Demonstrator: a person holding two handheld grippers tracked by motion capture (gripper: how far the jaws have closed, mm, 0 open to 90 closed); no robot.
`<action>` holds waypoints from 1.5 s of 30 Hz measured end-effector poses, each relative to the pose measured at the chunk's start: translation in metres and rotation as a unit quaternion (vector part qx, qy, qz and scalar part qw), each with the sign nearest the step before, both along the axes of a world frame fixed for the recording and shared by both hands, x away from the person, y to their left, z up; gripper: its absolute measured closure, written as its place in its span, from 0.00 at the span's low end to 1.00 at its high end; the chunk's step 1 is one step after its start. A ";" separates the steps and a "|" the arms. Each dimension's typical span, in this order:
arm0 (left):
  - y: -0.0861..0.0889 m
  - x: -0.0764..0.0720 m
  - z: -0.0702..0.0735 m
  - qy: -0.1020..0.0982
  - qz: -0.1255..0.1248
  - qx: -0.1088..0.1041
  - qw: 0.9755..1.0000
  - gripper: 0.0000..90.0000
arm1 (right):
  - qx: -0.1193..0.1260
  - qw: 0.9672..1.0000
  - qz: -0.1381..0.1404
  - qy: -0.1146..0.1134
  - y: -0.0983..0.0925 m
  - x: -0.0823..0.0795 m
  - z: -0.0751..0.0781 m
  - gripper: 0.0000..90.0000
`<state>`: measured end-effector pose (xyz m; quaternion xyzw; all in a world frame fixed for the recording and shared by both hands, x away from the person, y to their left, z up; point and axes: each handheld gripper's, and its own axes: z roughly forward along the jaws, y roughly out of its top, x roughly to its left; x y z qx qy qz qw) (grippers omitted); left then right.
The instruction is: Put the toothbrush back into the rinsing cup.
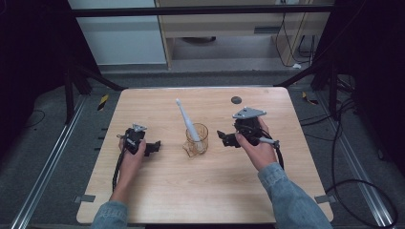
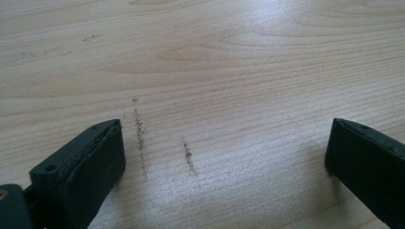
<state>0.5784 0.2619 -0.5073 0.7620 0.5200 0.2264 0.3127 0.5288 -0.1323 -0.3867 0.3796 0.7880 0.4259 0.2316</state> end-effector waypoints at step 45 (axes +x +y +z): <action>0.000 0.000 0.000 0.000 0.000 0.000 1.000 0.00 | -0.037 0.993 -0.080 0.073 -0.079 0.026 -0.069 0.11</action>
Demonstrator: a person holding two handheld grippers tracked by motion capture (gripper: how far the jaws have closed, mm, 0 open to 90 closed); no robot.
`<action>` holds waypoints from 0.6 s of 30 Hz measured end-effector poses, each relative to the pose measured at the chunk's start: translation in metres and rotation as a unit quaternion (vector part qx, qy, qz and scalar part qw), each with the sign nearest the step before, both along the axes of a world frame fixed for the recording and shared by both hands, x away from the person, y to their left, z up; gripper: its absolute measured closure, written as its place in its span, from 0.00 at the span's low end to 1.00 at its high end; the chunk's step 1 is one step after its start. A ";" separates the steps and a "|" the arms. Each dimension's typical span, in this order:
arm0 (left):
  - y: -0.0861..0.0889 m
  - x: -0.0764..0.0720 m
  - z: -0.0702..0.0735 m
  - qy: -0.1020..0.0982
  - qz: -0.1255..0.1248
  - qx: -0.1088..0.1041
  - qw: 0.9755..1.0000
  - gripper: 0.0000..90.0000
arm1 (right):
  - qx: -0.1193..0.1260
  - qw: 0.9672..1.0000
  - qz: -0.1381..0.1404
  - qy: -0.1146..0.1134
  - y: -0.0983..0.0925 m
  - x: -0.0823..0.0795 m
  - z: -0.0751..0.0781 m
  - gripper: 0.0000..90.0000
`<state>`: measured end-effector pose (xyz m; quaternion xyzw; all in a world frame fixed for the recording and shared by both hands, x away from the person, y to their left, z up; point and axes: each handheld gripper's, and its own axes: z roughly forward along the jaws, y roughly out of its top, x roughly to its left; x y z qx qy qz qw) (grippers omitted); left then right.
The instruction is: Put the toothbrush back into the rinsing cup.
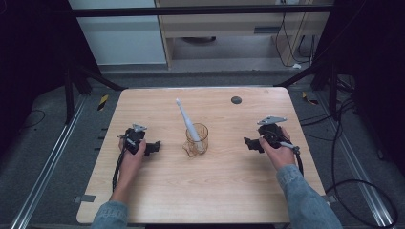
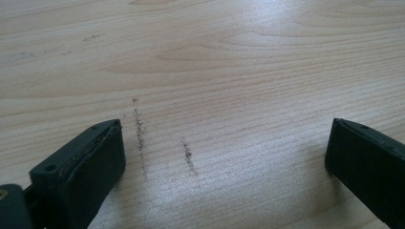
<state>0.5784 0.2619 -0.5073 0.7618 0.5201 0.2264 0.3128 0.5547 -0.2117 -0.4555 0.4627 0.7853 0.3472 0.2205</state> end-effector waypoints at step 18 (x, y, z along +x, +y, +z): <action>0.000 0.000 0.000 0.000 0.000 0.000 1.000 0.00 | 0.020 0.997 -0.070 0.023 -0.011 0.034 -0.043 0.11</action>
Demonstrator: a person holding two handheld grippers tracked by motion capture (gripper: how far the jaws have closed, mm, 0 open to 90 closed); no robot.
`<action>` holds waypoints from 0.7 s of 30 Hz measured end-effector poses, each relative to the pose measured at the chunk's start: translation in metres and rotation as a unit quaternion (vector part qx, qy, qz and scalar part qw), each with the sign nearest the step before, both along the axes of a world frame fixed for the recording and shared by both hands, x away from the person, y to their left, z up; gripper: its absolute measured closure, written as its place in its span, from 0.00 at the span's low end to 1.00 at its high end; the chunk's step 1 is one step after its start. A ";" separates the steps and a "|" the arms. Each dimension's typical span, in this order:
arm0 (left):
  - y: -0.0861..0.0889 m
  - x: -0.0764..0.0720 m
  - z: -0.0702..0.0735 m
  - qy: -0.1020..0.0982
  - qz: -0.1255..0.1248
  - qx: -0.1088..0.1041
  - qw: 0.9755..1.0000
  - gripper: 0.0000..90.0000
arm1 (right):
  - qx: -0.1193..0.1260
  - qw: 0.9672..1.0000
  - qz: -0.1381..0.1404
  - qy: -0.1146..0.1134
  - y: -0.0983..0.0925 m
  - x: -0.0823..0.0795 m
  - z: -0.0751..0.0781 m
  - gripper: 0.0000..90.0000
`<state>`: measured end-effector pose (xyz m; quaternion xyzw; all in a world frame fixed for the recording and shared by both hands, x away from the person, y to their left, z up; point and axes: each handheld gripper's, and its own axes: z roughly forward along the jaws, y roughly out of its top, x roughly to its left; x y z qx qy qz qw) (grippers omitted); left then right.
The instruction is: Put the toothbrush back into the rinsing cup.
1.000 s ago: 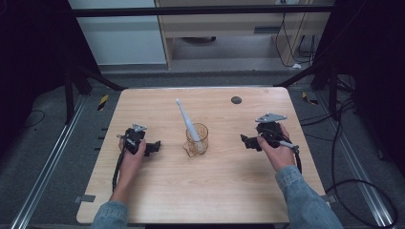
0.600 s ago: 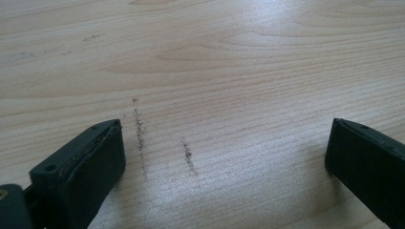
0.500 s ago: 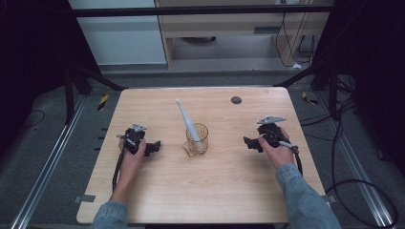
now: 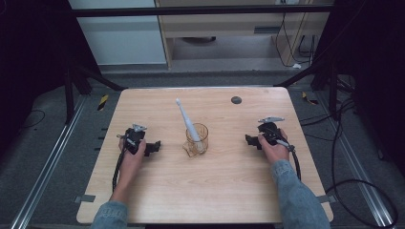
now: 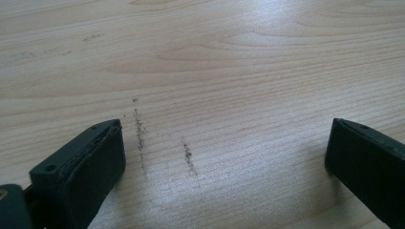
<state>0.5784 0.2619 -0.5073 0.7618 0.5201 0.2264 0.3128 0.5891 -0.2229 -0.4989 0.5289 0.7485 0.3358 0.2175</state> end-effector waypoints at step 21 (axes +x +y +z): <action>0.000 0.000 0.000 0.000 0.000 0.000 1.000 0.00 | -0.017 0.998 -0.062 0.003 0.005 0.007 -0.012 0.00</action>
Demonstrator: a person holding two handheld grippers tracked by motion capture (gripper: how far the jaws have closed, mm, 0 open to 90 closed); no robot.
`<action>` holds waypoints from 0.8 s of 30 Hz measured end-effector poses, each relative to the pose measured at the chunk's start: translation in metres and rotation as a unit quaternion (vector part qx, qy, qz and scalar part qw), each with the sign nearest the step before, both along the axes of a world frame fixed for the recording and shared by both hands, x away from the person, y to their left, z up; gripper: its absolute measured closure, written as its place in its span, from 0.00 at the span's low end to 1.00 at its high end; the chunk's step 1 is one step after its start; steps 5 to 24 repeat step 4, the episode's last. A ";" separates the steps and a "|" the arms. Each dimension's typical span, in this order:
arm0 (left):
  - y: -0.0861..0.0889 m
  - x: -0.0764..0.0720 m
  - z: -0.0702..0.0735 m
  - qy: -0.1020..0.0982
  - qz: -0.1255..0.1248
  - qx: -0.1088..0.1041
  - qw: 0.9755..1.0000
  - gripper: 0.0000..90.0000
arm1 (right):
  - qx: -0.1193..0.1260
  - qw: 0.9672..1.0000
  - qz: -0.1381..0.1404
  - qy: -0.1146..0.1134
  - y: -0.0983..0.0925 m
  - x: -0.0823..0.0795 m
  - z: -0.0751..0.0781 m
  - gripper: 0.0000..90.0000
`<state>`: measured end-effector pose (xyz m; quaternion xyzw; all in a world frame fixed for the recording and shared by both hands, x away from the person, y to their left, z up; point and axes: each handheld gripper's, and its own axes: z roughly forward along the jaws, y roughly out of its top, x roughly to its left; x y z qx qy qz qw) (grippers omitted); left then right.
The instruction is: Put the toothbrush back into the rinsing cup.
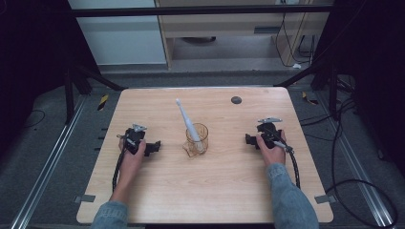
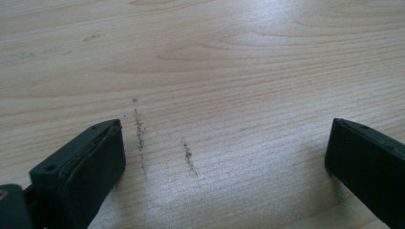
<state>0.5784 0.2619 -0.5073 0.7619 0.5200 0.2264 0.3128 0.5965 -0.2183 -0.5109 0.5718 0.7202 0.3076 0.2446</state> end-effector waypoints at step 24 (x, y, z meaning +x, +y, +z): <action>0.000 0.000 0.000 0.000 0.000 0.000 1.000 0.00 | -0.001 1.000 -0.008 -0.001 0.000 0.000 0.000 0.00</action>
